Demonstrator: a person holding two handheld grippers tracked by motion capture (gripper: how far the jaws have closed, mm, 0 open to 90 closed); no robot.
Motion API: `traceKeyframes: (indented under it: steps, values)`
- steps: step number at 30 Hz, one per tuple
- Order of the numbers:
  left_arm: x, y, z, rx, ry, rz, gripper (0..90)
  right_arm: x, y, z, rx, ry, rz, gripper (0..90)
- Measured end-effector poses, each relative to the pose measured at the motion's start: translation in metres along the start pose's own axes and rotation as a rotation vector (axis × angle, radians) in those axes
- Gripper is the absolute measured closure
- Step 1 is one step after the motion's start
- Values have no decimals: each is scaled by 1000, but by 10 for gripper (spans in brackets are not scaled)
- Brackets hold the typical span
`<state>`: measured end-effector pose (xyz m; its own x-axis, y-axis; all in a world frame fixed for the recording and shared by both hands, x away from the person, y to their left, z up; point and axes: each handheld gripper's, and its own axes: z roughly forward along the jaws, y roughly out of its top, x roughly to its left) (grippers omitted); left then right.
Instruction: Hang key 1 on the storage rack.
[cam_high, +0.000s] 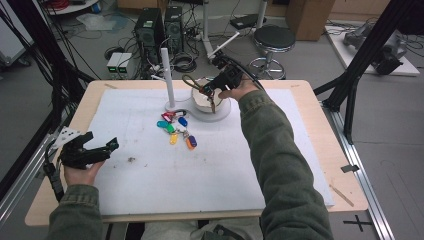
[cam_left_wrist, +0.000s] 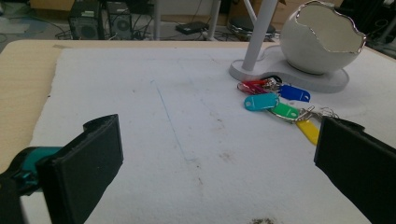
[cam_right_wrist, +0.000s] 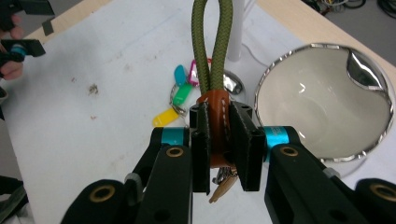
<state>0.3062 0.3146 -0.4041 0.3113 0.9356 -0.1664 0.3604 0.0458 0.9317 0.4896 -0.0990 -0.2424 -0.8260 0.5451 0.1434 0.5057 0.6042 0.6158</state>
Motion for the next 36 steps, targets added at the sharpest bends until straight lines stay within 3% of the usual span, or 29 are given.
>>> traceKeyframes:
  steps: [11,16,22,36]
  values:
    - [1,0,-1,-4,-3,-8,17,16,37,8,17,-2,-63,783]
    - [1,-1,-1,-4,-7,-9,17,20,50,13,13,11,-68,783]
    - [1,-1,0,-2,-7,-7,17,21,56,27,30,6,-73,783]
    - [1,-1,1,-3,-4,-2,17,13,62,39,28,-8,-57,780]
